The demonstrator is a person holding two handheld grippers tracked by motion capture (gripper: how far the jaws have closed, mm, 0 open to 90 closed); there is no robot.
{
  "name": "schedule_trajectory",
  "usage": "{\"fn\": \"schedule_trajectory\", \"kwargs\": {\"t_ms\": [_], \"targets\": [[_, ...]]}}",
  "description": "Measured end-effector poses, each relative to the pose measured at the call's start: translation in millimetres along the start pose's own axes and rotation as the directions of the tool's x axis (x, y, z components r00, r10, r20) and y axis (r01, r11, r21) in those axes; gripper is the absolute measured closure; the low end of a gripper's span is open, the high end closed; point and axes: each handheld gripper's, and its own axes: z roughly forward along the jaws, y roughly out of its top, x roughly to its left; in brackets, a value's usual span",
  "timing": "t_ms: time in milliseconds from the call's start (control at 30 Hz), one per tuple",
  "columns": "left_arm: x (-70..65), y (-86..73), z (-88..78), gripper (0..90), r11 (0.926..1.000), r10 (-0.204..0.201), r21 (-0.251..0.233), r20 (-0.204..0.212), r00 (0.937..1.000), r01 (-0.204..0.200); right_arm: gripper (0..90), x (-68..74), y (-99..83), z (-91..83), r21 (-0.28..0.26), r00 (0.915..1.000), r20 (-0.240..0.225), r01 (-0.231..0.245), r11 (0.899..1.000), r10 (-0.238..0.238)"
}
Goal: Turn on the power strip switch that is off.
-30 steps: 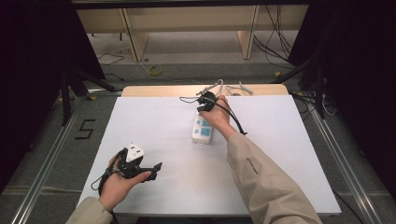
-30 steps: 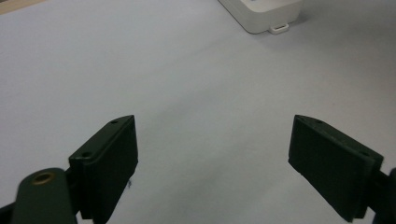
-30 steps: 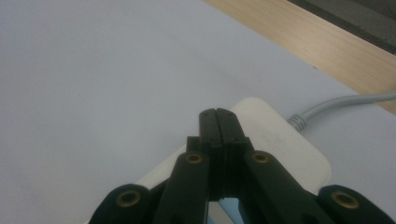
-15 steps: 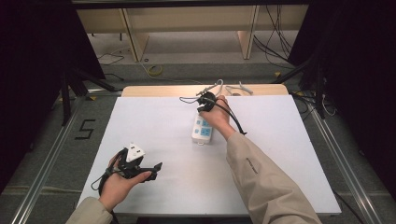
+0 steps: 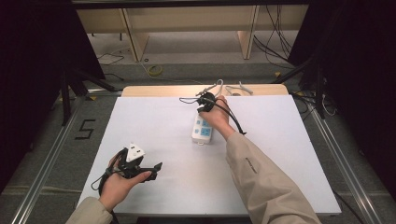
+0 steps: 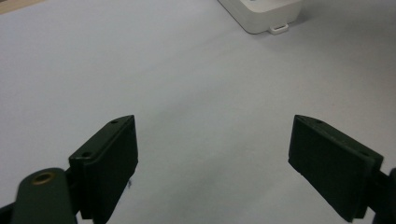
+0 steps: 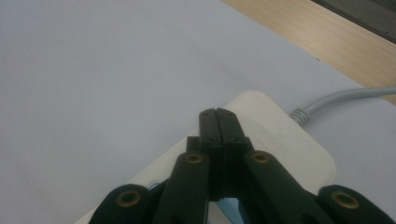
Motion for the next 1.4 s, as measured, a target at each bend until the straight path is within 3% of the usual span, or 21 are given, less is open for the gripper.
{"fn": "schedule_trajectory", "kwargs": {"t_ms": [1400], "targets": [[-0.5, 0.1, -0.1, 15.2, 1.0, 0.003, 0.002, 0.003, 1.0, -0.003, 90.0, -0.4, 3.6, 3.5, 0.033, 0.9996, 0.003, -0.027, 0.999, 0.027]]}}
